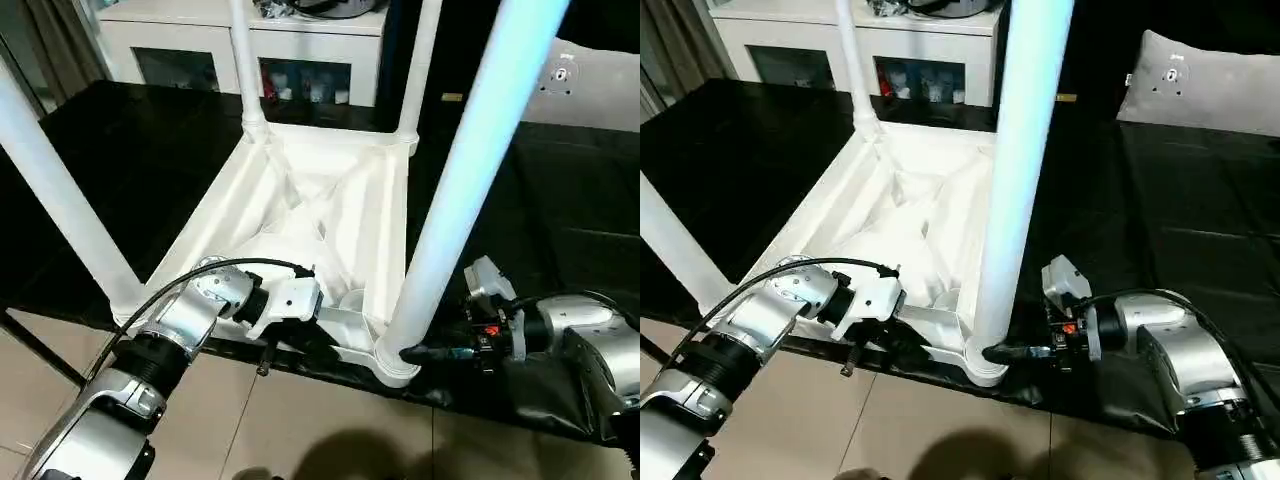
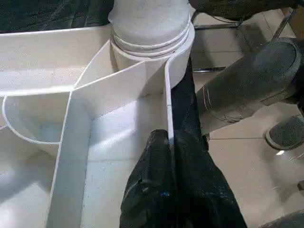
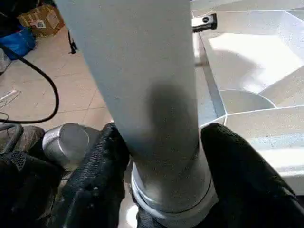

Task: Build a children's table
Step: Rotate leg to tighten

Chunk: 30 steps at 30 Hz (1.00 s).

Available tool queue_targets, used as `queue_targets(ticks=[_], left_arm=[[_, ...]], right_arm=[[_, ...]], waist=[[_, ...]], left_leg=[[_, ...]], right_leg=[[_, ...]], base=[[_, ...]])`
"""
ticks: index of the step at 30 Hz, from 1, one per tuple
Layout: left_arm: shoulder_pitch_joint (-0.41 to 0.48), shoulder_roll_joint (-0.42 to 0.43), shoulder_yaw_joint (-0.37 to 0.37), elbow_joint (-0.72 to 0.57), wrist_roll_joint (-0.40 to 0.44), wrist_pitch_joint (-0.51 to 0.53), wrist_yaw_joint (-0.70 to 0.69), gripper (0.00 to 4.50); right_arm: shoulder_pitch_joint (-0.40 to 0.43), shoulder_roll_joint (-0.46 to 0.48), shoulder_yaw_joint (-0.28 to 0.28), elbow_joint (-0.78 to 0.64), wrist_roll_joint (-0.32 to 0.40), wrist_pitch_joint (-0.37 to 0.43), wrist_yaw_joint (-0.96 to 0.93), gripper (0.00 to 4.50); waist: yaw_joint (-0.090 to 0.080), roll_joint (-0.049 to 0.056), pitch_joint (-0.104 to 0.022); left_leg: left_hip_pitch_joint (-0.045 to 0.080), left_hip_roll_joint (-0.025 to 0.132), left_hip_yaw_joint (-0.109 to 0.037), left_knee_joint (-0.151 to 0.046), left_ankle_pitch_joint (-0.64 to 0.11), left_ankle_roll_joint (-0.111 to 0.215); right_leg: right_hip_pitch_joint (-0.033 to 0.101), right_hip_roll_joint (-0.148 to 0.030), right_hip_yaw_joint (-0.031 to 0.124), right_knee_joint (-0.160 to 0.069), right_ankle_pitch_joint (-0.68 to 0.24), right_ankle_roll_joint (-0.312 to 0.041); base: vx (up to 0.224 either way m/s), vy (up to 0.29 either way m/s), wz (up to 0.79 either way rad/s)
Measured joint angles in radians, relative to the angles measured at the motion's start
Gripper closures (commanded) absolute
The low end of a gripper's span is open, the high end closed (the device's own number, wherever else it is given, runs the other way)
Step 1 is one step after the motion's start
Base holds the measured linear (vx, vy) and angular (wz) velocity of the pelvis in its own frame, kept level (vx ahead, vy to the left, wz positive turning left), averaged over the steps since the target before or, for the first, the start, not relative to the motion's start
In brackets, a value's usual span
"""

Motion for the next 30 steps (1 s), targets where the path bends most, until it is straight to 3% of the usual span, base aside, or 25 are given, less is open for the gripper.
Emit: queue_targets(ticks=[2, 10, 13, 15, 20, 22, 24, 26, 27, 30], left_arm=[[0.000, 0.000, 0.000, 0.000, 0.000, 0.000, 0.000, 4.50], [0.010, -0.007, 0.006, -0.012, -0.005, 0.011, 0.010, 4.50], [0.014, -0.028, 0.025, -0.017, 0.006, 0.075, 0.077, 4.50], [0.013, -0.049, 0.048, -0.011, 0.022, 0.130, 0.155, 4.50], [0.001, -0.115, 0.077, 0.012, 0.046, 0.203, 0.312, 4.50], [-0.004, -0.138, 0.090, 0.026, 0.049, 0.222, 0.367, 4.50], [-0.024, -0.173, 0.102, 0.061, 0.060, 0.245, 0.446, 4.50], [-0.046, -0.215, 0.113, 0.088, 0.071, 0.271, 0.528, 4.50], [-0.052, -0.229, 0.117, 0.097, 0.074, 0.278, 0.553, 4.50], [-0.081, -0.303, 0.139, 0.132, 0.088, 0.316, 0.685, 4.50]], right_arm=[[0.000, 0.000, 0.000, 0.000, 0.003, 0.012, 0.001, 2.40], [0.036, 0.007, -0.018, -0.040, 0.033, 0.060, -0.033, 2.55], [0.096, 0.051, -0.066, -0.104, 0.038, 0.103, -0.150, 2.55], [0.111, 0.104, -0.097, -0.140, 0.010, 0.136, -0.285, 2.55], [0.088, 0.217, -0.145, -0.148, -0.053, 0.183, -0.546, 2.57], [0.072, 0.260, -0.156, -0.148, -0.077, 0.203, -0.630, 2.58], [0.051, 0.339, -0.177, -0.137, -0.110, 0.222, -0.759, 2.59], [0.017, 0.402, -0.190, -0.125, -0.145, 0.234, -0.888, 2.59], [0.010, 0.424, -0.200, -0.121, -0.150, 0.239, -0.927, 2.59], [-0.039, 0.532, -0.235, -0.076, -0.192, 0.208, -1.123, 2.25]], waist=[[0.001, -0.002, 0.000], [0.006, -0.002, -0.001], [0.008, -0.002, -0.001], [-0.005, -0.002, -0.001], [-0.071, -0.003, -0.001], [-0.088, 0.001, -0.001], [-0.108, 0.005, 0.001], [-0.132, 0.018, 0.007], [-0.136, 0.021, 0.008], [-0.162, 0.022, 0.010]], left_leg=[[0.001, 0.000, 0.000, 0.000, 0.000, 0.000], [0.001, 0.000, 0.000, 0.000, 0.000, -0.001], [0.004, 0.000, 0.000, -0.001, -0.001, -0.005], [0.005, 0.000, 0.002, -0.001, 0.000, -0.007], [0.008, 0.000, -0.001, 0.000, 0.000, -0.007], [0.006, 0.002, -0.005, 0.000, 0.000, -0.007], [0.006, 0.007, -0.011, -0.001, 0.000, -0.007], [0.004, 0.011, -0.017, 0.001, 0.000, -0.007], [0.004, 0.013, -0.018, 0.001, 0.000, -0.007], [0.005, 0.010, -0.018, 0.001, 0.000, -0.007]], right_leg=[[0.000, 0.000, 0.000, 0.000, 0.000, 0.000], [0.000, 0.000, 0.000, 0.000, 0.000, 0.000], [0.002, 0.000, 0.001, 0.000, 0.000, 0.000], [0.006, 0.000, 0.001, 0.000, 0.000, 0.000], [0.008, 0.000, -0.007, -0.009, 0.000, 0.001], [0.010, 0.000, -0.017, -0.020, 0.000, 0.001], [0.022, 0.001, -0.032, -0.037, 0.000, 0.001], [0.031, -0.001, -0.048, -0.052, 0.000, 0.001], [0.036, -0.001, -0.053, -0.057, -0.001, 0.001], [0.036, -0.003, -0.051, -0.054, -0.002, 0.003]], base=[[0.000, 0.000, 0.00], [0.000, 0.000, 0.00], [0.000, 0.000, 0.00], [0.000, 0.000, 0.00], [0.000, 0.000, 0.00], [0.000, 0.000, 0.00], [0.000, 0.000, 0.00], [0.000, 0.000, 0.00], [0.000, 0.000, 0.00], [0.000, 0.000, 0.00]])
